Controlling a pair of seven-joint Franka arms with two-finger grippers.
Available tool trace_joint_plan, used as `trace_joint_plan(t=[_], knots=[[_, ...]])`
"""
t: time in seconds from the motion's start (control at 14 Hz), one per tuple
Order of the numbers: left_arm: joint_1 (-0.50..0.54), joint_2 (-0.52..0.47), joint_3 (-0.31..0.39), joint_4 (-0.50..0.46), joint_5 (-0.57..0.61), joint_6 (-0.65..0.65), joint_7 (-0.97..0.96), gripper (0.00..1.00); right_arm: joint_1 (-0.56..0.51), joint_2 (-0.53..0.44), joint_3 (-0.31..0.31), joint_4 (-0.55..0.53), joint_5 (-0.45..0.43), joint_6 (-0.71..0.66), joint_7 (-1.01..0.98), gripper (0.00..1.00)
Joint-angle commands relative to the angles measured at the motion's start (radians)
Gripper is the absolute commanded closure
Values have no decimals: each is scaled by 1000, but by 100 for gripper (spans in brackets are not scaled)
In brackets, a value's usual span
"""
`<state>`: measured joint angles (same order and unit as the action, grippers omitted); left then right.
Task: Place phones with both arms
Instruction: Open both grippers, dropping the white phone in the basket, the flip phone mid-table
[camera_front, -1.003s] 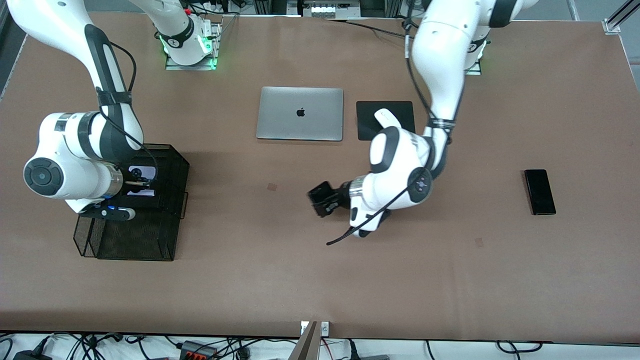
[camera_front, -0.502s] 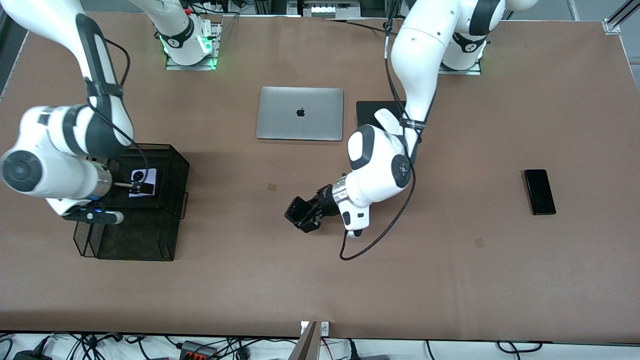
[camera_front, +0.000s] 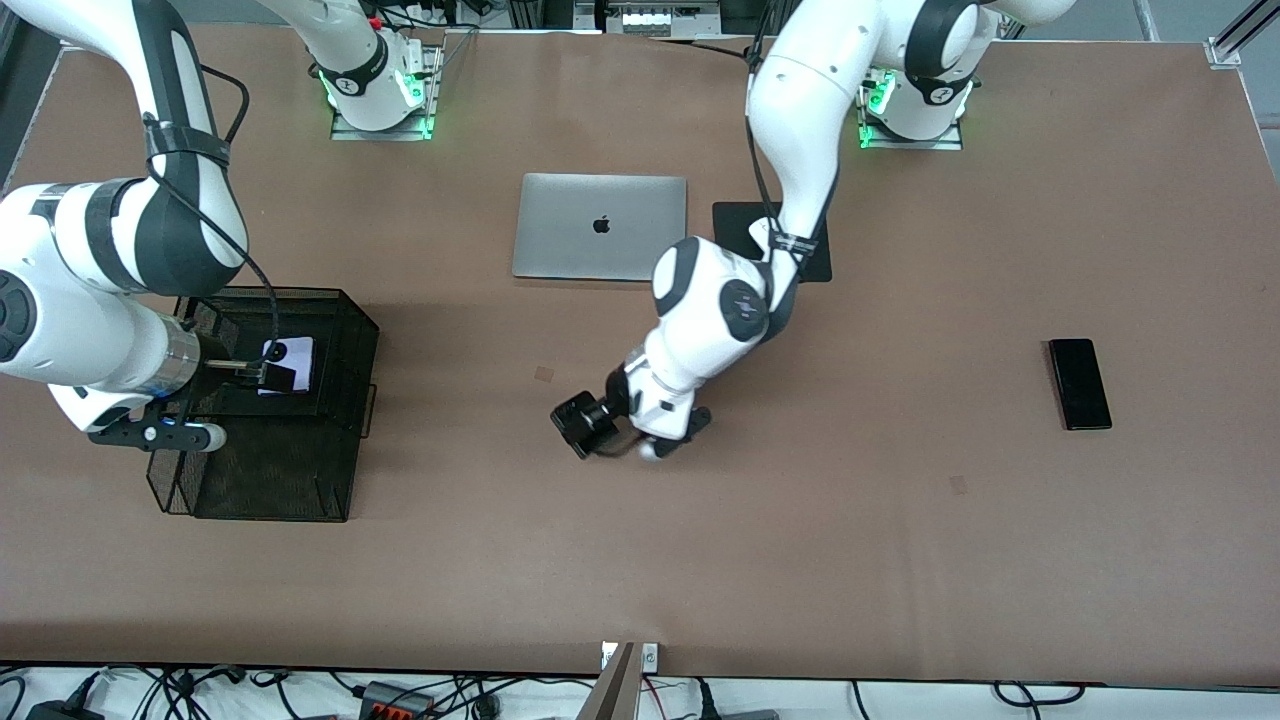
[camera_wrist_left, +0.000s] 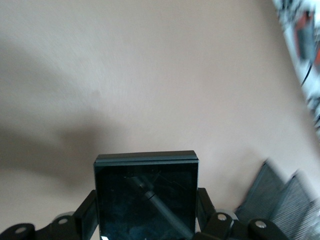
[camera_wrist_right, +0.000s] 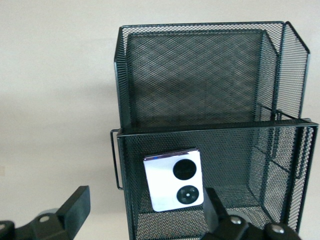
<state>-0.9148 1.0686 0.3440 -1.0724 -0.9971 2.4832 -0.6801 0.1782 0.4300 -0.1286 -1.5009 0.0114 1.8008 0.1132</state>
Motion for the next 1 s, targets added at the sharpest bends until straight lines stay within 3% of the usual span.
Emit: trace_joint_plan(t=[0.0, 0.07, 0.57, 0.86, 0.93], knots=[[-59, 42, 32, 51, 104, -1, 138, 66, 13, 6, 3, 11, 15, -3, 14, 0], [-85, 53, 32, 51, 168, -4, 152, 66, 15, 9, 3, 11, 15, 12, 14, 0], [-101, 71, 52, 58, 307, -76, 278, 63, 23, 22, 3, 11, 61, 60, 0, 0], [-101, 91, 52, 66, 308, -66, 278, 35, 98, 48, 3, 8, 56, 110, 10, 0], [-101, 93, 50, 66, 308, -64, 274, 19, 112, 53, 3, 8, 58, 132, 11, 0]])
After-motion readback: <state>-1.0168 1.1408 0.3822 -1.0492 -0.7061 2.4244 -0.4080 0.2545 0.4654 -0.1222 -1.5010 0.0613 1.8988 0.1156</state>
